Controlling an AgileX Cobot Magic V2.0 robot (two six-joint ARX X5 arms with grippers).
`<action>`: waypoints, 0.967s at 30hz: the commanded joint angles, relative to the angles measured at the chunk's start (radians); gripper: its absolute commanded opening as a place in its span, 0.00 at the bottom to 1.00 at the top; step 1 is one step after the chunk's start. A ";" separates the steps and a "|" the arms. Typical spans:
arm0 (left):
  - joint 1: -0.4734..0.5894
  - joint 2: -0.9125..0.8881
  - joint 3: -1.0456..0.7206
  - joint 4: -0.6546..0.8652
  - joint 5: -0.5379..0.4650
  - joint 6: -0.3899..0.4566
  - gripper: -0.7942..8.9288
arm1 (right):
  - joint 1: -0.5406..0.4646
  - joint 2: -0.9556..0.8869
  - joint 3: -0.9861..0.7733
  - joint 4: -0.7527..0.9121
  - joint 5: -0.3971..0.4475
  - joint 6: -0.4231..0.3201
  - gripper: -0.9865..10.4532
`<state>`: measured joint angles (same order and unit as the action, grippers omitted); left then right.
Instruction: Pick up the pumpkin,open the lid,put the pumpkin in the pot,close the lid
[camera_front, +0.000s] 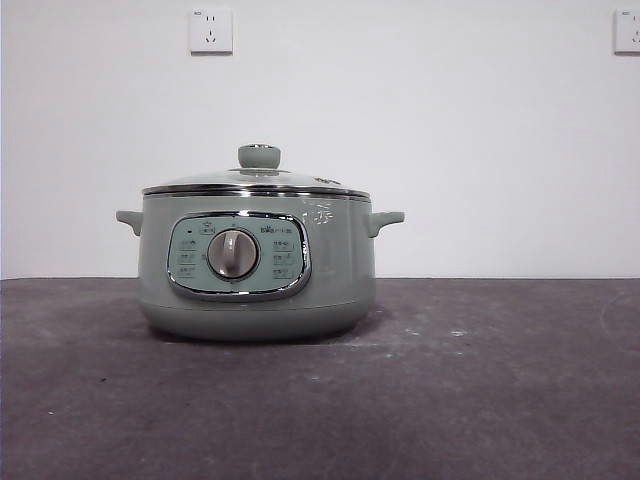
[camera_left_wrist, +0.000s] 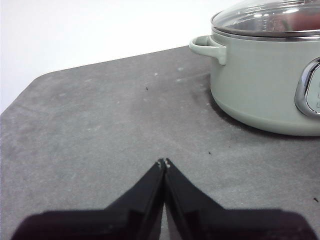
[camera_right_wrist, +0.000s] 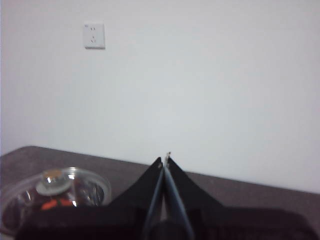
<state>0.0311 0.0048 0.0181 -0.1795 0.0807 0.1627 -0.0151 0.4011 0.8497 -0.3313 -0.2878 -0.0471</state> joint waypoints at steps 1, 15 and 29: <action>0.003 -0.001 -0.016 -0.001 -0.002 -0.010 0.08 | -0.004 -0.087 -0.200 0.107 0.006 0.016 0.09; 0.003 -0.001 -0.016 -0.001 -0.002 -0.010 0.08 | -0.004 -0.348 -0.700 0.317 0.010 0.065 0.09; 0.003 -0.001 -0.016 -0.001 -0.002 -0.010 0.08 | 0.010 -0.400 -0.843 0.318 0.138 0.083 0.09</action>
<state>0.0311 0.0048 0.0181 -0.1795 0.0807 0.1627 -0.0116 0.0048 0.0223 -0.0120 -0.1535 0.0231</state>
